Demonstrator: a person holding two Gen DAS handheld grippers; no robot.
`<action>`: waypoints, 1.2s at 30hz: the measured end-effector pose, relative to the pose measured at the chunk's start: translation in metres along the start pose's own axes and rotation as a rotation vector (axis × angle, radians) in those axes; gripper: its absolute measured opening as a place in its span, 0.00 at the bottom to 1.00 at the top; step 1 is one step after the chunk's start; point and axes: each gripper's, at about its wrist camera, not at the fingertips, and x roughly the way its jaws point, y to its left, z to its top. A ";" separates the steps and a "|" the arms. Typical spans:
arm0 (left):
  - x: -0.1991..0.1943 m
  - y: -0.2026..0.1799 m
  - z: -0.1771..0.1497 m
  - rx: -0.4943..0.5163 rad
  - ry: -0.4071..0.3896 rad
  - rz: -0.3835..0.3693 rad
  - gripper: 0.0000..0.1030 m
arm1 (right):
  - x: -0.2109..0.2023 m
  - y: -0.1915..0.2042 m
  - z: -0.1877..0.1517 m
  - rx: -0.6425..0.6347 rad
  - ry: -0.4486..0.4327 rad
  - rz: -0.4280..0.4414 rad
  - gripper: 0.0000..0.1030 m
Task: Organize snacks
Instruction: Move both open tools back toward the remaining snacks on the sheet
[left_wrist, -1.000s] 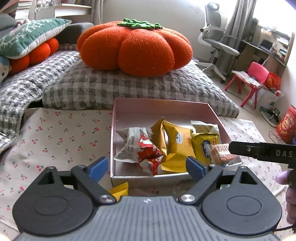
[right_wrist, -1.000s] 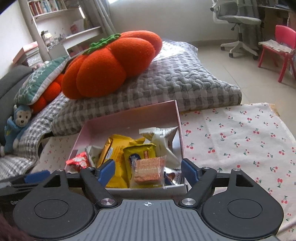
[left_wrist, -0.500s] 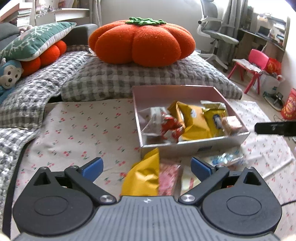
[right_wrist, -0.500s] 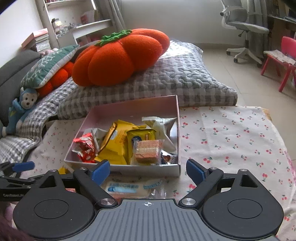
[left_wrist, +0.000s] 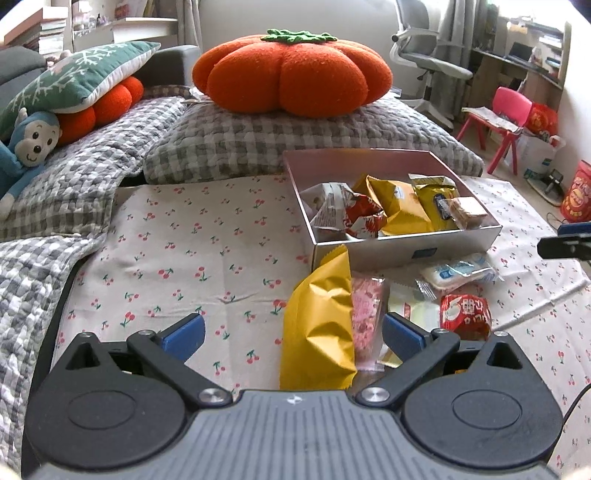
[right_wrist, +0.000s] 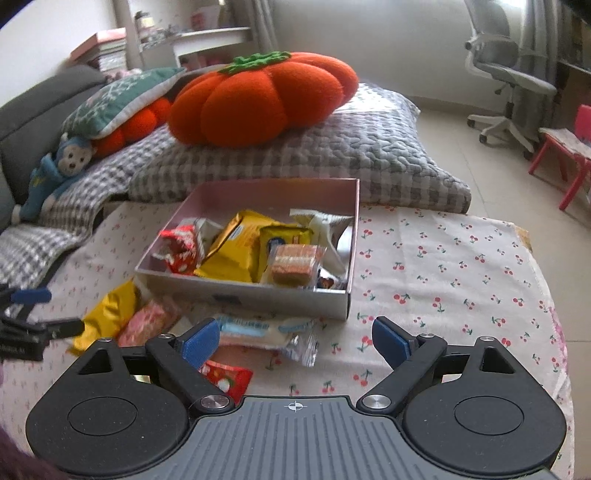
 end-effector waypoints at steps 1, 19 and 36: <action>0.000 0.000 -0.001 0.000 0.001 -0.001 0.99 | -0.001 0.001 -0.002 -0.011 0.002 0.001 0.89; 0.022 -0.008 -0.025 -0.019 0.039 -0.030 0.99 | 0.009 0.028 -0.036 -0.205 0.061 0.013 0.89; 0.031 -0.013 -0.037 0.039 -0.029 -0.056 0.87 | 0.043 0.045 -0.051 -0.259 0.115 0.065 0.89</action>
